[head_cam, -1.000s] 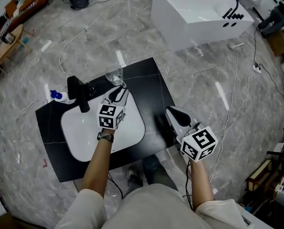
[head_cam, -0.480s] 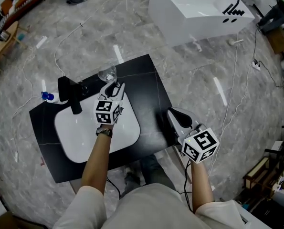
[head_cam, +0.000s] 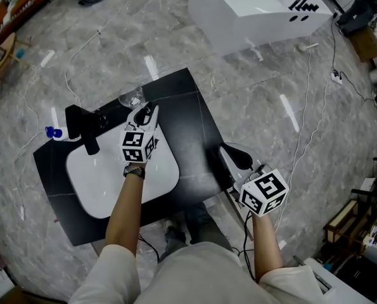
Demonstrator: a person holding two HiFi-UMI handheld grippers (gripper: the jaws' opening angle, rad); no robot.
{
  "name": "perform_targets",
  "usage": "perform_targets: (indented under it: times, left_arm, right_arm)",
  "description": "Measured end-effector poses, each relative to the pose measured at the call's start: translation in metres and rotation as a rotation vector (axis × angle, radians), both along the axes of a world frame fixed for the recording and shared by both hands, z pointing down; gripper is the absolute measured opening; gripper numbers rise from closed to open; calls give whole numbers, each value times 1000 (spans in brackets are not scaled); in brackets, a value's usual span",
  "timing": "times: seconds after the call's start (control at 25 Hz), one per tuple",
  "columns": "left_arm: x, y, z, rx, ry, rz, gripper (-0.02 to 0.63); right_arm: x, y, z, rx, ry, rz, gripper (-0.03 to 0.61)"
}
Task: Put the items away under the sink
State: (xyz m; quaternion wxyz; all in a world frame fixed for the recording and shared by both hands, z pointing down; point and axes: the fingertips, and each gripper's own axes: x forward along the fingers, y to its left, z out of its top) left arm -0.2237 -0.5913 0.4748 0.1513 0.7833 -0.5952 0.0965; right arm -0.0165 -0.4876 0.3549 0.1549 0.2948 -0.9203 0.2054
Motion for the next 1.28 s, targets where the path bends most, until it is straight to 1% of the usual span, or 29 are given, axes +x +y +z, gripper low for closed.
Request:
perform_targets:
  times: [0.08, 0.36, 0.56, 0.76, 0.84, 1.04, 1.12, 1.28]
  left_arm:
    - [-5, -1, -1, 8, 0, -17, 25]
    - [-4, 3, -5, 34, -9, 16, 12]
    - [-1, 7, -21, 91, 25, 32, 8]
    - [9, 10, -29, 118, 63, 75, 8]
    - [15, 13, -36, 137, 93, 95, 9]
    - [34, 21, -61, 195, 245, 143, 9]
    - [40, 27, -72, 217, 260, 164, 9]
    - [49, 44, -101, 261, 255, 206, 9]
  right_arm:
    - [1, 0, 1, -2, 2, 1, 8]
    - [-1, 3, 0, 1, -3, -11, 8]
    - [2, 5, -2, 8, 11, -25, 8]
    - [8, 5, -1, 5, 11, -9, 8]
    - [10, 5, -3, 6, 9, -2, 8]
    - [15, 10, -8, 8, 3, 17, 8]
    - [17, 13, -11, 13, 3, 22, 8]
    - [17, 16, -22, 32, -4, 29, 8]
